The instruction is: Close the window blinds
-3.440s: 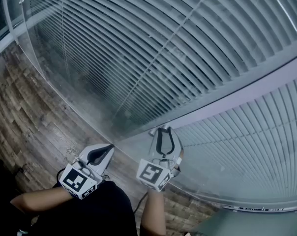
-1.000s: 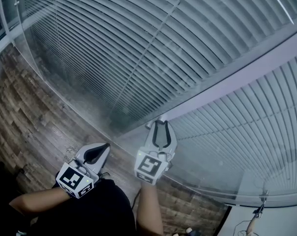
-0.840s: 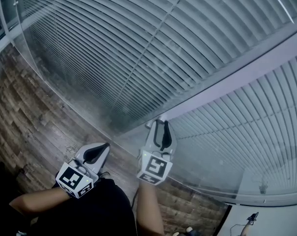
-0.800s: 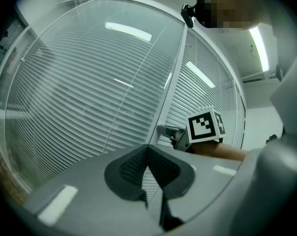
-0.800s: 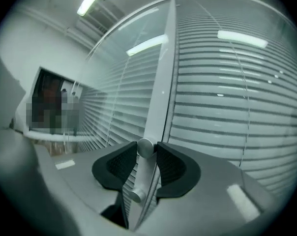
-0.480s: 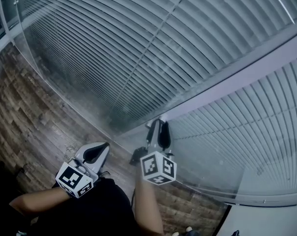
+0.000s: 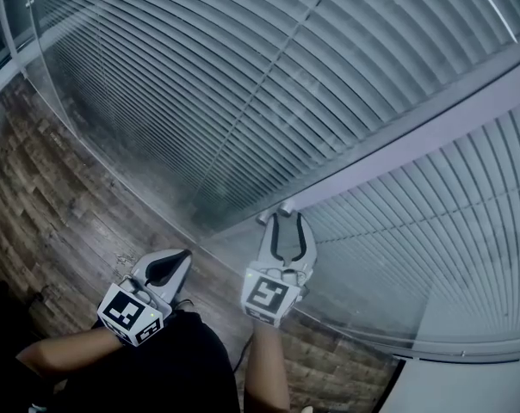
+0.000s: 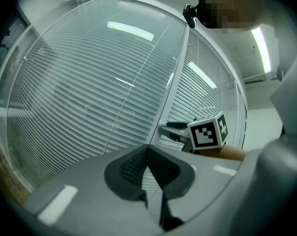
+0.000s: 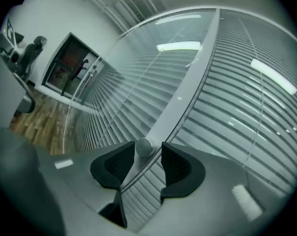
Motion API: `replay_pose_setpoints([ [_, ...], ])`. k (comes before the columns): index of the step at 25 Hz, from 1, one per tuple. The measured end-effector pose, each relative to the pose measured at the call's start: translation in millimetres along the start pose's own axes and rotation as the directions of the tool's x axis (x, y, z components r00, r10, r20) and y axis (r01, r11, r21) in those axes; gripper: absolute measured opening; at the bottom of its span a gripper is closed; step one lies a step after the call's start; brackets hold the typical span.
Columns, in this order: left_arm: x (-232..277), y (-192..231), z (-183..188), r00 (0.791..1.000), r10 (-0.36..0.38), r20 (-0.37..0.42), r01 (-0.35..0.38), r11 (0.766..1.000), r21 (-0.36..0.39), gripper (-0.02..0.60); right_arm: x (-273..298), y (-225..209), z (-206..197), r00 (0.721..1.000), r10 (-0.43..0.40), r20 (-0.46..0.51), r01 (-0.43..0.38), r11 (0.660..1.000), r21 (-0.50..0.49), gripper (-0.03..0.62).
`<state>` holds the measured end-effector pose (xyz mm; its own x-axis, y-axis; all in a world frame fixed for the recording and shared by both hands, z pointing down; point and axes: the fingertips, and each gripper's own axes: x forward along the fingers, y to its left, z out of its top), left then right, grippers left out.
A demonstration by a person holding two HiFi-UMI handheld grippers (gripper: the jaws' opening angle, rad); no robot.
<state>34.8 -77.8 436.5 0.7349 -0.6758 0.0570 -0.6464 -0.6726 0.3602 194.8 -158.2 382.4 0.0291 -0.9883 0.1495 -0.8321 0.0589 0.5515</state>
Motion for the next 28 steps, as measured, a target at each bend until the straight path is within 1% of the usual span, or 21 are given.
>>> replay_pose_setpoints([
  [1, 0, 0, 1, 1.000, 0.000, 0.001, 0.000, 1.000, 0.001, 0.002, -2, -3, 3, 1.000, 0.004, 0.016, -0.004, 1.000, 0.025, 0.160],
  [2, -1, -2, 3, 1.000, -0.001, 0.002, 0.001, 1.000, 0.002, 0.002, -7, -6, 8, 0.999, 0.013, 0.051, -0.018, 0.995, 0.099, 0.140],
  [3, -2, -3, 6, 1.000, -0.002, 0.005, 0.002, 1.000, 0.004, 0.002, -15, -10, 12, 0.995, 0.017, 0.099, -0.037, 0.980, 0.198, 0.085],
  [4, -4, -5, 8, 1.000, -0.003, 0.007, 0.003, 1.000, 0.006, 0.002, -25, -15, 15, 0.990, 0.009, 0.140, -0.050, 0.954, 0.296, 0.022],
  [5, -5, -6, 10, 1.000, -0.003, 0.008, 0.003, 1.000, 0.006, 0.002, -35, -19, 13, 0.986, -0.017, 0.165, -0.048, 0.923, 0.382, 0.002],
  [7, -3, -5, 7, 1.000, -0.001, 0.006, 0.001, 1.000, 0.003, 0.002, -55, -22, 2, 0.981, -0.088, 0.173, -0.014, 0.858, 0.514, 0.002],
  [8, 0, -5, 3, 1.000, -0.003, 0.003, 0.003, 1.000, 0.003, 0.002, -63, -21, -6, 0.979, -0.113, 0.169, 0.000, 0.832, 0.555, 0.001],
  [9, 3, -7, -1, 1.000, -0.009, 0.001, 0.009, 1.000, 0.005, 0.002, -71, -18, -13, 0.978, -0.128, 0.166, 0.009, 0.817, 0.577, 0.000],
  [10, 5, -10, -3, 1.000, -0.018, -0.001, 0.018, 1.000, 0.008, 0.002, -80, -15, -18, 0.977, -0.134, 0.164, 0.013, 0.812, 0.584, 0.000],
  [13, 9, -20, -6, 0.999, -0.049, -0.011, 0.050, 0.999, 0.022, 0.002, -111, -6, -24, 0.978, -0.142, 0.156, 0.027, 0.817, 0.576, 0.000],
  [17, 20, -33, -3, 0.997, -0.079, -0.011, 0.079, 0.996, 0.047, 0.002, -140, -5, -32, 0.980, -0.161, 0.116, 0.067, 0.820, 0.569, 0.000],
  [22, 27, -53, -16, 0.985, -0.164, -0.054, 0.168, 0.982, 0.083, 0.001, -157, -4, -42, 0.975, -0.204, 0.088, 0.122, 0.825, 0.552, 0.000],
  [28, 33, -73, -21, 0.973, -0.212, -0.088, 0.220, 0.972, 0.087, 0.002, -168, -7, -44, 0.975, -0.212, 0.067, 0.142, 0.825, 0.547, 0.000],
])
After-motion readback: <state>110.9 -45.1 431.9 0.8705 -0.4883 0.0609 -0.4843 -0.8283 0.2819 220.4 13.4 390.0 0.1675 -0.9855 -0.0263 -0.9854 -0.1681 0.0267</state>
